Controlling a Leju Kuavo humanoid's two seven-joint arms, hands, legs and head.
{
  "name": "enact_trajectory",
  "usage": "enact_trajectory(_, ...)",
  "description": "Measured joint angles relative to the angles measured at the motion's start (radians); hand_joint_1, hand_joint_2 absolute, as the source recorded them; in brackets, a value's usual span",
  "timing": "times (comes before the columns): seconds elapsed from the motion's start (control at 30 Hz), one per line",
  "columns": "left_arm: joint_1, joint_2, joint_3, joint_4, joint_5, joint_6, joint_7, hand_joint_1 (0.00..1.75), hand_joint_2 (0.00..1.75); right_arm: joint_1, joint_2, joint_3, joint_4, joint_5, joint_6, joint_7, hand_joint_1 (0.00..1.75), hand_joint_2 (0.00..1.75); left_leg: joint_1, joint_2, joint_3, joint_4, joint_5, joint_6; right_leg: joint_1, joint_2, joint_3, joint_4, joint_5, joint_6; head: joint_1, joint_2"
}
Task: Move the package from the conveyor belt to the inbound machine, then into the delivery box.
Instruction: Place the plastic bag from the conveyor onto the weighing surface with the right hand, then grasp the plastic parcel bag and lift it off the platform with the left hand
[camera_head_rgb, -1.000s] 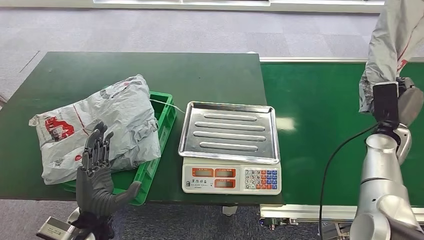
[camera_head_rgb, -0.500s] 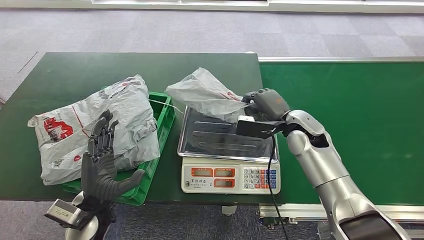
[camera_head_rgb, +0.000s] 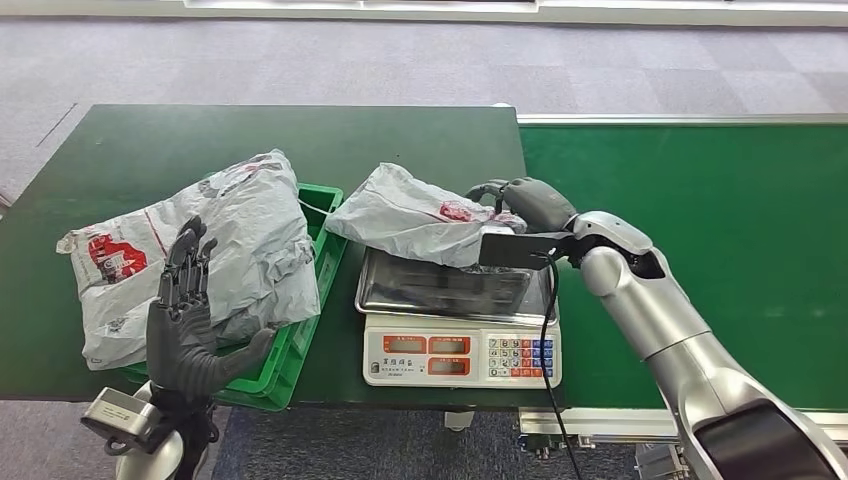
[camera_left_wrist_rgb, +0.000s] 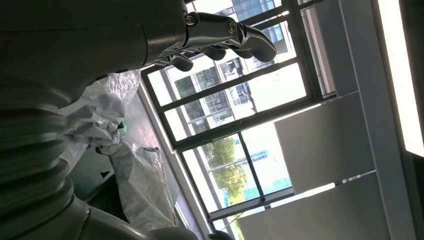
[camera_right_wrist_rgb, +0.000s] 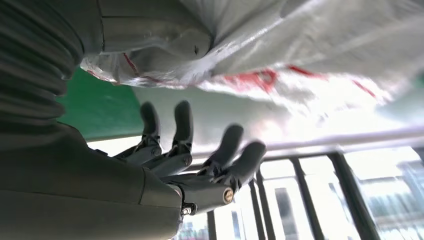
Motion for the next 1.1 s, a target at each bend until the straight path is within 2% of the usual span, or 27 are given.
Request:
enact_trajectory(0.13, -0.008, 0.004, 0.007, 0.014, -0.057, 0.013, 0.011, 0.0, 1.75, 0.122, -0.047, -0.088, -0.14, -0.134, -0.069, -0.096, 0.0, 1.75, 0.0, -0.001, 0.0, 0.0, -0.001, 0.001, 0.0, -0.001, 0.0, 0.0, -0.001, 0.001, 0.0, 0.0)
enact_trajectory(0.33, -0.103, 0.018, 0.009, 0.102, -0.176, 0.019, 0.083, 0.0, 1.75, 0.348, -0.053, -0.234, -0.355, -0.228, -0.037, -0.195, 0.0, 1.75, 0.0, -0.002, -0.001, 0.0, -0.002, 0.0, 0.0, -0.002, 0.0, 0.0, -0.002, 0.0, 0.0, 0.0)
enact_trajectory(0.43, -0.191, 0.03, -0.003, 0.192, -0.285, 0.036, 0.152, 0.0, 1.75, 0.434, -0.032, -0.302, -0.431, -0.334, 0.017, -0.25, 0.0, 1.75, 0.0, -0.002, 0.0, 0.0, -0.001, -0.001, 0.001, -0.002, 0.0, 0.0, -0.002, 0.0, 0.0, 0.0)
enact_trajectory(0.57, -0.346, 0.037, -0.057, 0.368, -0.457, 0.067, 0.227, 0.0, 1.75, 0.527, 0.042, -0.419, -0.515, -0.442, 0.04, -0.288, 0.0, 1.75, 0.0, -0.002, 0.0, 0.0, 0.001, -0.001, 0.001, -0.003, 0.0, 0.0, 0.0, -0.001, 0.0, 0.0)
enact_trajectory(0.63, -0.415, 0.033, -0.094, 0.449, -0.529, 0.078, 0.258, 0.0, 1.75, 0.55, 0.092, -0.479, -0.549, -0.444, -0.032, -0.292, 0.0, 1.75, 0.0, -0.001, 0.0, 0.0, 0.001, -0.001, 0.001, -0.002, -0.001, 0.0, 0.001, -0.002, 0.0, 0.0)
enact_trajectory(0.7, -0.482, 0.018, -0.135, 0.531, -0.582, 0.082, 0.285, 0.0, 1.75, 0.561, 0.149, -0.534, -0.587, -0.447, -0.152, -0.292, 0.0, 1.75, 0.0, 0.0, -0.001, 0.0, 0.001, -0.001, 0.0, -0.001, -0.002, 0.0, 0.001, -0.002, 0.0, 0.0)
enact_trajectory(0.83, -0.602, -0.041, -0.202, 0.694, -0.608, 0.084, 0.336, 0.0, 1.75, 0.566, 0.234, -0.593, -0.667, -0.466, -0.371, -0.292, 0.0, 1.75, 0.0, 0.0, -0.001, 0.0, 0.002, -0.001, 0.0, 0.0, -0.001, 0.0, 0.002, -0.001, 0.0, 0.0)
enact_trajectory(1.1, -0.753, -0.179, -0.29, 0.965, -0.628, 0.088, 0.413, 0.0, 1.75, 0.565, 0.314, -0.609, -0.75, -0.475, -0.58, -0.292, 0.0, 1.75, 0.0, 0.0, -0.001, 0.0, 0.002, -0.001, 0.0, 0.0, -0.001, 0.0, 0.002, -0.001, 0.0, 0.0)
